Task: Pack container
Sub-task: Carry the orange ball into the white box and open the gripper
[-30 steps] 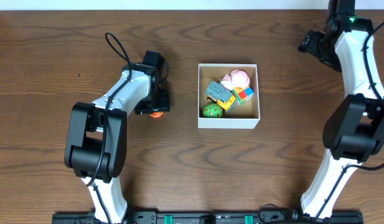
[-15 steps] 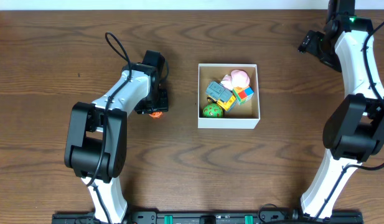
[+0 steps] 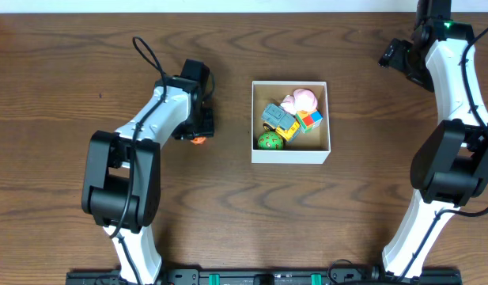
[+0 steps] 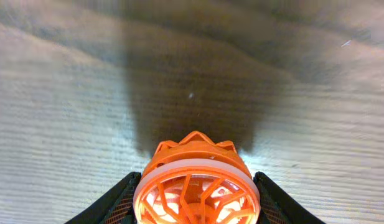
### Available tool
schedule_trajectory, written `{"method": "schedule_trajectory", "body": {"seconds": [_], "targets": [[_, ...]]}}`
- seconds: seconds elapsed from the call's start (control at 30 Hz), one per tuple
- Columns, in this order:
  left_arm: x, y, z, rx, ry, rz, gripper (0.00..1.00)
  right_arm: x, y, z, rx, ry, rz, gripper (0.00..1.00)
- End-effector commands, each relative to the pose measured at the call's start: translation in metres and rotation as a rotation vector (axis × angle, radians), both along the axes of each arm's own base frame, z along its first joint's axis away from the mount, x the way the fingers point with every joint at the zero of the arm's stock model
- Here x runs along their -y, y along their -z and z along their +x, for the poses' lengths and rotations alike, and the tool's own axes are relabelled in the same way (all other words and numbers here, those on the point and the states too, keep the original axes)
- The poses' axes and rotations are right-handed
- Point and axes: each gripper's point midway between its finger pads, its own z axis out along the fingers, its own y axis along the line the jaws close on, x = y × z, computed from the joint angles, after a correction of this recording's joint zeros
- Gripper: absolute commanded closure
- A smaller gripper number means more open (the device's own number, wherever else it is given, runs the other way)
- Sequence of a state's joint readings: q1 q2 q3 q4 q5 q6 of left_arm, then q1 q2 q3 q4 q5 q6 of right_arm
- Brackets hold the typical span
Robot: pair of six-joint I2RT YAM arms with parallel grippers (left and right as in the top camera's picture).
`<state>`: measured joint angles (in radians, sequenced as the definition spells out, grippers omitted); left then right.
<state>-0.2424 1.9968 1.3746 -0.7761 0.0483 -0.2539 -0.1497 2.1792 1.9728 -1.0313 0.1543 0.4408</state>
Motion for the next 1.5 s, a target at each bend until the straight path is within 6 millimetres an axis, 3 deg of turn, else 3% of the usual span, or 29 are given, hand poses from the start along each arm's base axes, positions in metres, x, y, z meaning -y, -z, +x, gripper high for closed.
{"method": "schedule_trajectory", "body": {"seconds": [0.0, 0.43, 0.6, 0.73, 0.87, 1.07, 1.47], "targets": [[0.001, -0.034, 0.019, 0.105, 0.031, -0.005, 0.5, 0.002, -0.004, -0.002, 0.007, 0.018, -0.009, 0.01], [0.012, -0.112, 0.036, 0.343, 0.051, -0.061, 0.49, 0.002, -0.004, -0.002, 0.007, 0.018, -0.009, 0.01], [0.04, -0.135, 0.03, 0.405, 0.116, -0.09, 0.49, 0.002, -0.004, -0.002, 0.007, 0.018, -0.009, 0.01], [0.079, -0.148, 0.02, 0.451, 0.206, -0.125, 0.49, 0.002, -0.004, -0.002, 0.007, 0.018, -0.009, 0.01], [0.111, -0.155, 0.012, 0.484, 0.279, -0.156, 0.49, 0.002, -0.004, -0.002, 0.007, 0.018, -0.009, 0.01], [0.14, -0.155, -0.005, 0.475, 0.355, -0.174, 0.48, 0.002, -0.004, -0.002, 0.007, 0.018, -0.009, 0.01], [0.171, -0.157, -0.022, 0.486, 0.432, -0.201, 0.49, 0.002, -0.004, -0.002, 0.007, 0.018, -0.009, 0.01]]}}
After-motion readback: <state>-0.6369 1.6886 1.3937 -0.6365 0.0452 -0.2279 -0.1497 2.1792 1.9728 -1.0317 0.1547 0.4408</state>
